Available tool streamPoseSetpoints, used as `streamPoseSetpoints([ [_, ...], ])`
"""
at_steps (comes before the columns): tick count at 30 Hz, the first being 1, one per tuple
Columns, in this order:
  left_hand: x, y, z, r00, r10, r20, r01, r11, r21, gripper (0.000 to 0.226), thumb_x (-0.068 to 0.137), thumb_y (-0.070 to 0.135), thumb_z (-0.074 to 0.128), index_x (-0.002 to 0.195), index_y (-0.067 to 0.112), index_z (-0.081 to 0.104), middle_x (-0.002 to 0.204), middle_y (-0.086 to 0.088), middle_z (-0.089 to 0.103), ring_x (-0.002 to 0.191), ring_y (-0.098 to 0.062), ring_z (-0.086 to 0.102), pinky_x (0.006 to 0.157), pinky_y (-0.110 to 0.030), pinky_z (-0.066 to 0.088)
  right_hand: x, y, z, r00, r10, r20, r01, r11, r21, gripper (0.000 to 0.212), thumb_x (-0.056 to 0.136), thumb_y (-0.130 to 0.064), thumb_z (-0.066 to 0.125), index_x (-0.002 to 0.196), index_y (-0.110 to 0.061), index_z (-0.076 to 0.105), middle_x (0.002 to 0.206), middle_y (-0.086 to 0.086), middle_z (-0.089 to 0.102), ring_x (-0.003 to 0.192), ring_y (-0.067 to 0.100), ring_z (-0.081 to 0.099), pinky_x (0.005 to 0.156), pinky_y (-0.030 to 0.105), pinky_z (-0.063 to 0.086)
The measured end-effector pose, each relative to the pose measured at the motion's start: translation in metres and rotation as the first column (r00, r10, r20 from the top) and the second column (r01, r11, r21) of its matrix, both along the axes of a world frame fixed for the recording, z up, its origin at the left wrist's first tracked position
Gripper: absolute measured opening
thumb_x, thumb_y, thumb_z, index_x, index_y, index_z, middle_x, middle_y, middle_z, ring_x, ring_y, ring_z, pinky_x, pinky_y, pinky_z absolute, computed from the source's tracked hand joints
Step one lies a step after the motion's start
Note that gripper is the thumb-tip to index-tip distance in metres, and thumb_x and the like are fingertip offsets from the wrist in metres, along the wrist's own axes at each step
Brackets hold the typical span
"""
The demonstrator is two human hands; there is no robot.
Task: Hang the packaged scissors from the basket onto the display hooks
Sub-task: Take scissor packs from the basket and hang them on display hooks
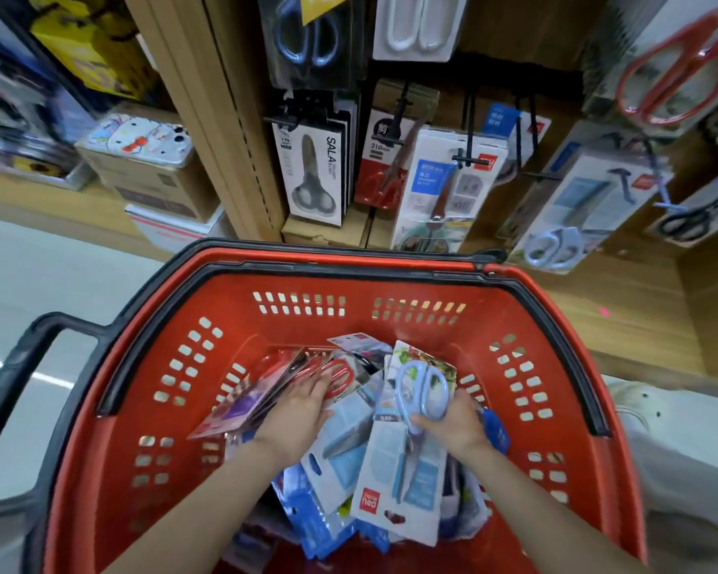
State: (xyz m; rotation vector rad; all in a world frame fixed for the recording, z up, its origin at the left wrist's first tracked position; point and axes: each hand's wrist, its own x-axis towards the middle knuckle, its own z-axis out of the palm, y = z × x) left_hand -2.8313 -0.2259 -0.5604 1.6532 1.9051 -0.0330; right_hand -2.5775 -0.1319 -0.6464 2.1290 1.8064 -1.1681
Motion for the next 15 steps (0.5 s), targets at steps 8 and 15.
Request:
streamPoseSetpoints([
  [8,-0.004,-0.018,0.002,0.984,-0.030,0.178,0.029,1.000,0.010,0.063,0.092,0.022,0.060,0.146,0.022,0.028,0.149,0.005,0.029,0.134,-0.015,0.038,0.105,-0.027,0.037,-0.017,-0.001,0.086,0.985,-0.101,-0.139,0.109,0.993,0.055,0.071,0.063,-0.031,0.087,0.114,0.002,0.050,0.098,0.004,0.058,0.098,0.026,0.060,0.070,0.027,0.040],
  [15,0.005,-0.024,0.015,0.961,0.108,0.256,-0.071,0.986,-0.149,0.056,0.100,0.039,0.040,0.149,0.019,0.022,0.157,0.001,0.019,0.144,-0.017,0.019,0.115,-0.031,0.024,-0.013,-0.006,0.166,0.989,0.094,-0.118,-0.068,0.977,0.202,0.040,0.080,-0.030,0.075,0.100,-0.012,0.045,0.077,-0.006,0.052,0.073,0.017,0.053,0.051,0.023,0.033],
])
